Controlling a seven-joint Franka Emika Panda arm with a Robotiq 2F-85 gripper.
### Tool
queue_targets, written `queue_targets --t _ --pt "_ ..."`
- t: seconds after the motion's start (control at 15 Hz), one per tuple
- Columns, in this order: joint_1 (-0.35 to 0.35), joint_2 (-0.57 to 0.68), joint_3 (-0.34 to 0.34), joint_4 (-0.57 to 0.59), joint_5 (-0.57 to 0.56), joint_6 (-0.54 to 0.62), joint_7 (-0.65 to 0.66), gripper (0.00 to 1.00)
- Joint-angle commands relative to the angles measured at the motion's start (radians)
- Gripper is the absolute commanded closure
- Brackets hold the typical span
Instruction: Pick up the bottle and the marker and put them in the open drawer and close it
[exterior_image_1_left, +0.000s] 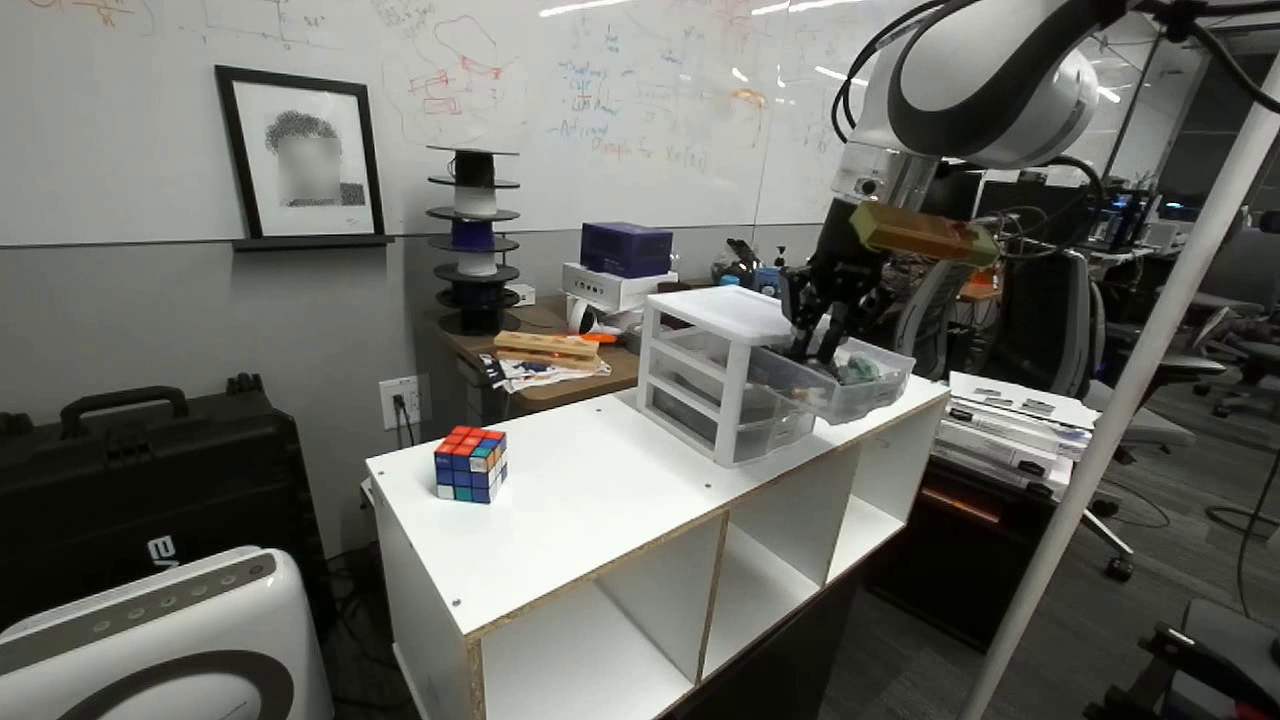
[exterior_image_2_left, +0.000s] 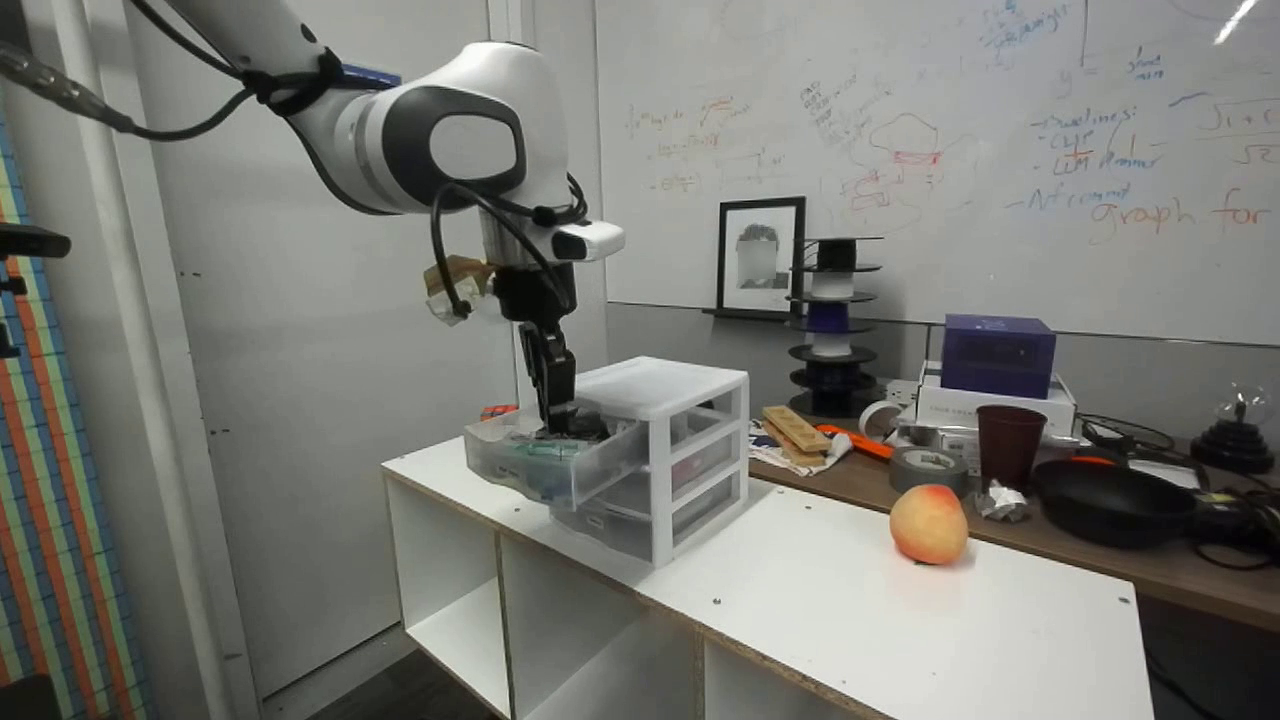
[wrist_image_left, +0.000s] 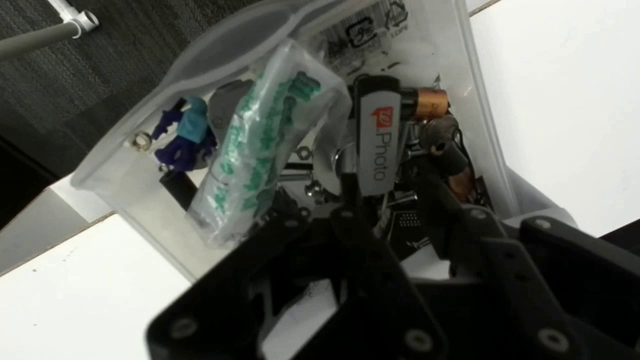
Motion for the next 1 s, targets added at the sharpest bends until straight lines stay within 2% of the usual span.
queue_targets --t 0.0,0.27,0.47,0.73,0.93 --pt "0.001 -0.042 -0.004 -0.004 0.023 -0.005 -0.046 0.31" --pt "0.008 -0.138 0.001 -0.048 0.014 -0.007 -0.037 0.02" --pt "0.019 -0.239 0.017 -0.079 -0.019 -0.127 -0.039 0.00" --pt "0.032 -0.361 0.037 -0.113 0.014 -0.389 -0.179 0.00" --pt "0.012 -0.373 0.033 -0.117 -0.051 -0.494 -0.218 0.00"
